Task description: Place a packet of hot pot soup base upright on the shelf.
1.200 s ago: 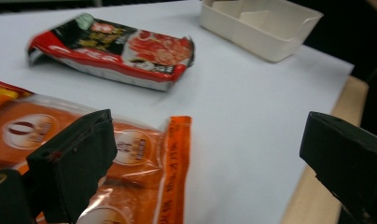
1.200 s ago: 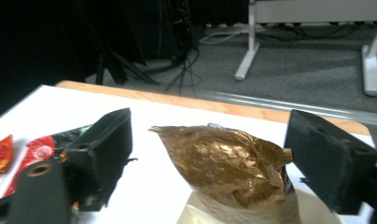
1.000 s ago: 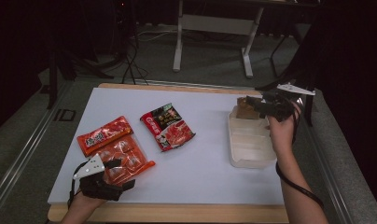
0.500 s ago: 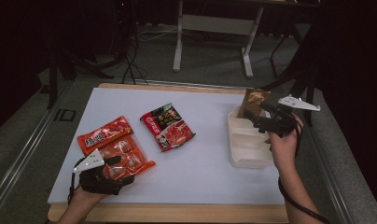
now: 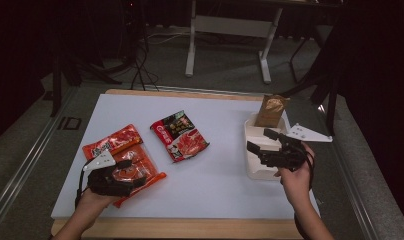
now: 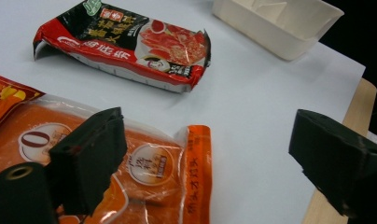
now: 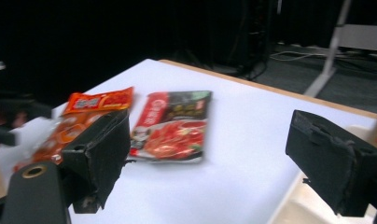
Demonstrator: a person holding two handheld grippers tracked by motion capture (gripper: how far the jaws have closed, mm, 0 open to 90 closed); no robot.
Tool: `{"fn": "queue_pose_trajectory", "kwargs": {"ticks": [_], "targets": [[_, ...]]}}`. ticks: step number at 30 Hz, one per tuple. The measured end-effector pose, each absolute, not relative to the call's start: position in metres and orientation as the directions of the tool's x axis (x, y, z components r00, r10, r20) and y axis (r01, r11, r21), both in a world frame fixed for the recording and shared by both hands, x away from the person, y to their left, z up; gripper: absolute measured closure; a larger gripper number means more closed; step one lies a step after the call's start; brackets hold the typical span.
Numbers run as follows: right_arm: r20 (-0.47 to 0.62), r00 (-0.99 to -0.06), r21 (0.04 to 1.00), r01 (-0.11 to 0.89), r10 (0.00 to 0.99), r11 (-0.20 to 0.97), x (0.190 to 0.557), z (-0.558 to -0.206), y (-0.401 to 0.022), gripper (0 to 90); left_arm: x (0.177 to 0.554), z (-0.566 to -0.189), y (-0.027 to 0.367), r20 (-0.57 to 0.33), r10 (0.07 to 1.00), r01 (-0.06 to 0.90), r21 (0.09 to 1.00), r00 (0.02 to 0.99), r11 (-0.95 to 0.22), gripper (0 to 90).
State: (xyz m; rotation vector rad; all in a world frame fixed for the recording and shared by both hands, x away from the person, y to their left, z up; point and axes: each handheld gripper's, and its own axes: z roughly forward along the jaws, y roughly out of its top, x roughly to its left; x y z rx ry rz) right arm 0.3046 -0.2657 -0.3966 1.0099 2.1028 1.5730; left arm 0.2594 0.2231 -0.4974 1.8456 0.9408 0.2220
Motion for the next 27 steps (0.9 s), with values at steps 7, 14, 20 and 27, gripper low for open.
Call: {"fn": "queue_pose_trajectory", "kwargs": {"ticks": [7, 14, 20, 27], "targets": [[0.137, -0.74, 0.93, 0.325, 0.659, 0.172, 0.284, -0.412, -0.255, 13.9, 0.279, -0.492, 0.221, -0.254, 0.699, 0.521, 0.83, 0.668, -0.197, 15.5], [0.14, -0.744, 0.933, 0.32, 0.653, 0.165, 0.277, -0.415, -0.257, 13.9, 0.3, -0.489, 0.216, -0.25, 0.718, 0.547, 0.81, 0.649, -0.211, 20.9], [0.141, -0.753, 0.934, 0.317, 0.643, 0.167, 0.267, -0.417, -0.259, 13.9, 0.322, -0.492, 0.21, -0.237, 0.733, 0.561, 0.795, 0.638, -0.23, 32.2], [0.148, -0.747, 0.93, 0.328, 0.648, 0.166, 0.262, -0.422, -0.262, 14.0, 0.349, -0.5, 0.189, -0.175, 0.76, 0.585, 0.75, 0.626, -0.309, 50.0]]}}
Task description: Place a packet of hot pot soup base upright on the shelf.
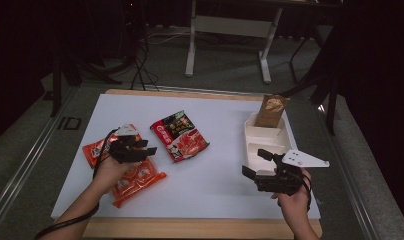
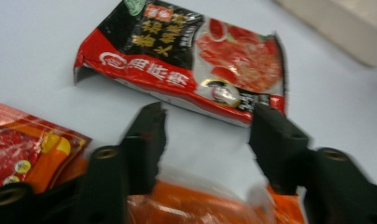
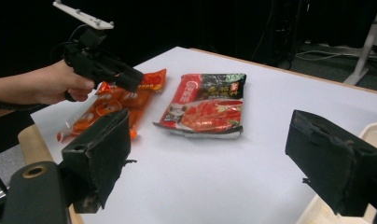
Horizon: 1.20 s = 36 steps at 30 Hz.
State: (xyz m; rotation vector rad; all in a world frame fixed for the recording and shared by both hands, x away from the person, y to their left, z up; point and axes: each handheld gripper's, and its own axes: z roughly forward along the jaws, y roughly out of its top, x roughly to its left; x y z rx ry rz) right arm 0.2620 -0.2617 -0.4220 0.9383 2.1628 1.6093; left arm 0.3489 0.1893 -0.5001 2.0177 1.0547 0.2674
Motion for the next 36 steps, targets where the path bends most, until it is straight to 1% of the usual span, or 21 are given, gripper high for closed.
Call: {"fn": "queue_pose_trajectory", "kwargs": {"ticks": [1, 2, 4, 5, 7, 8, 9, 10, 11, 14, 15, 16, 18, 19, 27, 28, 36], "targets": [[0.155, -0.75, 0.928, 0.333, 0.643, 0.165, 0.262, -0.423, -0.261, 14.0, 0.351, -0.502, 0.187, -0.17, 0.767, 0.593, 0.742, 0.619, -0.314, 51.1], [0.153, -0.751, 0.928, 0.334, 0.643, 0.168, 0.262, -0.424, -0.261, 14.0, 0.354, -0.504, 0.184, -0.174, 0.765, 0.602, 0.732, 0.62, -0.321, 54.7], [0.155, -0.753, 0.927, 0.334, 0.64, 0.169, 0.262, -0.424, -0.261, 14.1, 0.359, -0.509, 0.178, -0.141, 0.788, 0.614, 0.712, 0.6, -0.341, 59.3], [0.156, -0.755, 0.927, 0.334, 0.637, 0.169, 0.262, -0.425, -0.261, 14.1, 0.362, -0.511, 0.176, -0.15, 0.786, 0.622, 0.705, 0.599, -0.34, 62.5], [0.156, -0.757, 0.928, 0.333, 0.634, 0.169, 0.262, -0.426, -0.26, 14.2, 0.367, -0.516, 0.172, -0.133, 0.798, 0.638, 0.682, 0.588, -0.357, 69.7], [0.156, -0.757, 0.928, 0.333, 0.634, 0.169, 0.262, -0.426, -0.26, 14.2, 0.367, -0.516, 0.172, -0.133, 0.798, 0.638, 0.682, 0.588, -0.357, 72.7], [0.158, -0.76, 0.928, 0.333, 0.63, 0.169, 0.262, -0.426, -0.26, 14.2, 0.367, -0.516, 0.172, -0.133, 0.798, 0.638, 0.682, 0.588, -0.357, 72.7], [0.155, -0.765, 0.927, 0.331, 0.625, 0.175, 0.263, -0.427, -0.258, 14.2, 0.375, -0.523, 0.167, -0.13, 0.814, 0.669, 0.649, 0.566, -0.362, 77.9], [0.155, -0.768, 0.927, 0.331, 0.622, 0.178, 0.263, -0.428, -0.258, 14.2, 0.377, -0.524, 0.166, -0.138, 0.82, 0.68, 0.643, 0.555, -0.353, 81.5], [0.152, -0.769, 0.926, 0.331, 0.621, 0.183, 0.264, -0.429, -0.257, 14.3, 0.382, -0.525, 0.165, -0.14, 0.83, 0.696, 0.63, 0.54, -0.346, 87.7], [0.152, -0.77, 0.925, 0.332, 0.619, 0.185, 0.264, -0.429, -0.257, 14.3, 0.382, -0.525, 0.165, -0.14, 0.83, 0.696, 0.63, 0.54, -0.346, 87.7], [0.154, -0.771, 0.925, 0.332, 0.617, 0.184, 0.265, -0.429, -0.257, 14.3, 0.39, -0.525, 0.164, -0.135, 0.842, 0.71, 0.616, 0.522, -0.341, 89.4], [0.155, -0.774, 0.926, 0.331, 0.614, 0.183, 0.264, -0.429, -0.256, 14.3, 0.395, -0.526, 0.163, -0.147, 0.848, 0.722, 0.609, 0.51, -0.329, 89.5], [0.152, -0.776, 0.926, 0.329, 0.612, 0.187, 0.264, -0.429, -0.256, 14.3, 0.397, -0.526, 0.163, -0.138, 0.851, 0.723, 0.606, 0.507, -0.332, 89.6], [0.153, -0.78, 0.926, 0.327, 0.607, 0.187, 0.265, -0.43, -0.255, 14.3, 0.409, -0.53, 0.159, -0.152, 0.844, 0.738, 0.579, 0.515, -0.346, 89.6], [0.152, -0.78, 0.926, 0.327, 0.608, 0.188, 0.265, -0.43, -0.256, 14.3, 0.413, -0.532, 0.155, -0.137, 0.846, 0.74, 0.57, 0.515, -0.358, 89.6], [0.15, -0.778, 0.927, 0.325, 0.611, 0.186, 0.264, -0.43, -0.258, 14.3, 0.422, -0.535, 0.153, -0.133, 0.851, 0.745, 0.563, 0.509, -0.358, 89.6]]}}
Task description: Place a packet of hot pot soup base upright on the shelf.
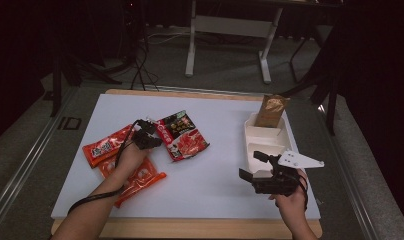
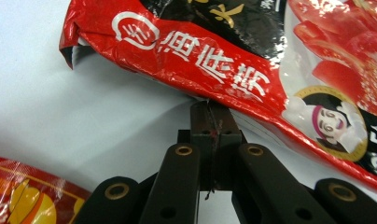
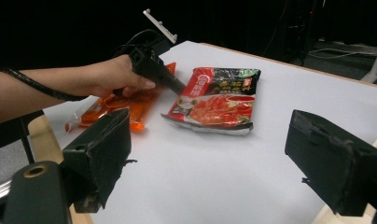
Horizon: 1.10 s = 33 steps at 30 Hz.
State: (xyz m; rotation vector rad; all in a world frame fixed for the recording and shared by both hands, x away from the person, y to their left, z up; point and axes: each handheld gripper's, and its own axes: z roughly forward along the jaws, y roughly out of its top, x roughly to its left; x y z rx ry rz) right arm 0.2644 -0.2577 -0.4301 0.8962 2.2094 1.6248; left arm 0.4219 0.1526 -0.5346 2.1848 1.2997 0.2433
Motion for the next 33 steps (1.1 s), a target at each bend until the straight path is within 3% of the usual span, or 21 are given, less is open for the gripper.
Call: {"fn": "queue_pose_trajectory", "kwargs": {"ticks": [14, 33], "targets": [[0.147, -0.776, 0.923, 0.33, 0.614, 0.197, 0.264, -0.434, -0.259, 14.3, 0.437, -0.534, 0.145, -0.133, 0.852, 0.743, 0.569, 0.506, -0.353, 89.7], [0.145, -0.777, 0.923, 0.329, 0.612, 0.2, 0.264, -0.434, -0.259, 14.3, 0.444, -0.536, 0.107, -0.128, 0.809, 0.707, 0.577, 0.573, -0.409, 89.7]]}}
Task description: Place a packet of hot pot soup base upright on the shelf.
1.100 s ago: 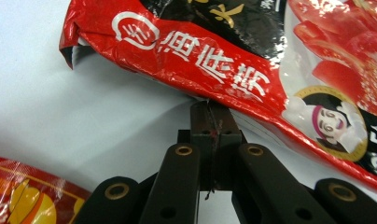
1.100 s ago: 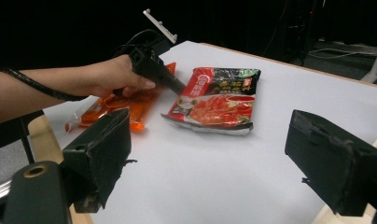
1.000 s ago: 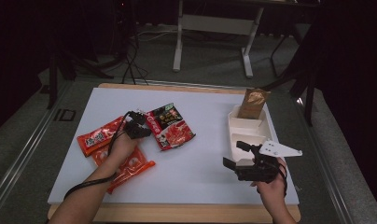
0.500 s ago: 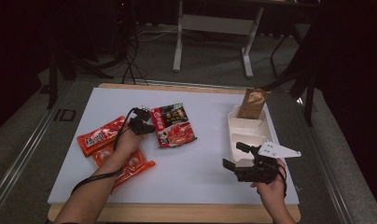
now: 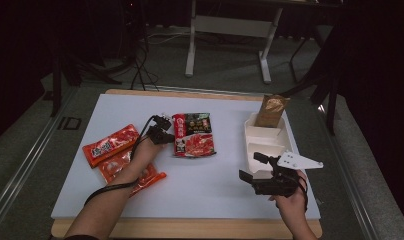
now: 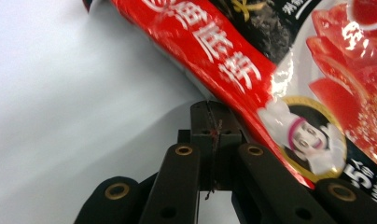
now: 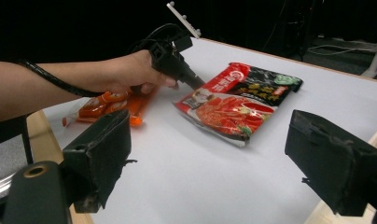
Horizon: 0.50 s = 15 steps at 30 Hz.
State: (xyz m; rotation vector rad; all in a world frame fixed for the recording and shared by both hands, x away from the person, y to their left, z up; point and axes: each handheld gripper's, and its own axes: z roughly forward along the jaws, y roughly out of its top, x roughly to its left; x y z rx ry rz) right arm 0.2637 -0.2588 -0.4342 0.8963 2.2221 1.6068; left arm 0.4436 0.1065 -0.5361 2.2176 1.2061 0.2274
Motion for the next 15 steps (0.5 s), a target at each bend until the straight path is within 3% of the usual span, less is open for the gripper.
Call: {"fn": "queue_pose_trajectory", "kwargs": {"ticks": [15], "targets": [[0.145, -0.777, 0.922, 0.331, 0.613, 0.202, 0.264, -0.434, -0.259, 14.3, 0.441, -0.536, 0.081, -0.145, 0.778, 0.689, 0.581, 0.611, -0.433, 89.7]]}}
